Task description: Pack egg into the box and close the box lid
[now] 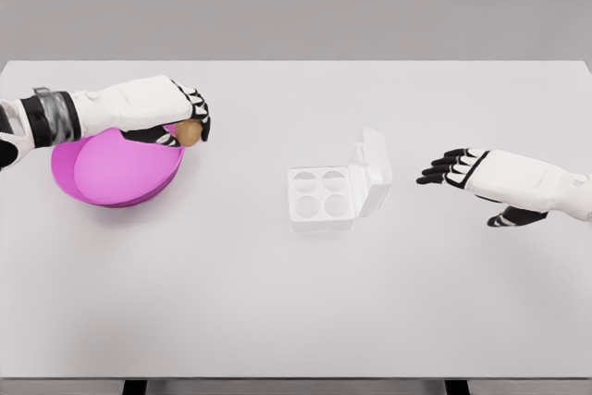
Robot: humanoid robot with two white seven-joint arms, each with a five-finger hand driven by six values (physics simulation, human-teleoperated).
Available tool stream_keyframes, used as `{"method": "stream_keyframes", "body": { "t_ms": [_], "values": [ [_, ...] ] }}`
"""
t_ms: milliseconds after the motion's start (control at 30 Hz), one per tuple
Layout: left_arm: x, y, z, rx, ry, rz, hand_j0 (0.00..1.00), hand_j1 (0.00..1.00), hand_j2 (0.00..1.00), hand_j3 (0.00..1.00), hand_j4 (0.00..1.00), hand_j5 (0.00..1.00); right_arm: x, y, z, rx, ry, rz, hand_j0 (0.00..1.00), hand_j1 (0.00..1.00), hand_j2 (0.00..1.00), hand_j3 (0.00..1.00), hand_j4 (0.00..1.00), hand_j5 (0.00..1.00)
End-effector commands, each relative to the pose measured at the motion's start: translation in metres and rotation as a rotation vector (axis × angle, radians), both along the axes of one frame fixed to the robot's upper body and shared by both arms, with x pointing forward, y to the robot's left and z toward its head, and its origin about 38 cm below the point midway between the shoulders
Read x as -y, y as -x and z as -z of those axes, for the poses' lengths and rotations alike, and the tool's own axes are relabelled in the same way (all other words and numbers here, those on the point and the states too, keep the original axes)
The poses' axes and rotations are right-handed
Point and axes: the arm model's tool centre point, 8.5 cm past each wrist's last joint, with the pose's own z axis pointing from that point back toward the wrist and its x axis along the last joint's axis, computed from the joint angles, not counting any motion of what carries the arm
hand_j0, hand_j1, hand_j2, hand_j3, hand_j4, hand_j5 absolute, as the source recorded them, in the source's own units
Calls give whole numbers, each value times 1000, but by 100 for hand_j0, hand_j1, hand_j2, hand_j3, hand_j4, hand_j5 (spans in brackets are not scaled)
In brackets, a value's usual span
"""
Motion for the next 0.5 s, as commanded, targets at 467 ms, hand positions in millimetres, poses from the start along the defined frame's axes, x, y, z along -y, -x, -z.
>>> {"method": "stream_keyframes", "body": {
  "t_ms": [467],
  "values": [
    [74, 7, 8, -4, 113, 127, 44, 44, 44, 44, 44, 44, -3, -16, 9, -30, 2, 4, 100, 100, 100, 100, 100, 100]
  ]
}}
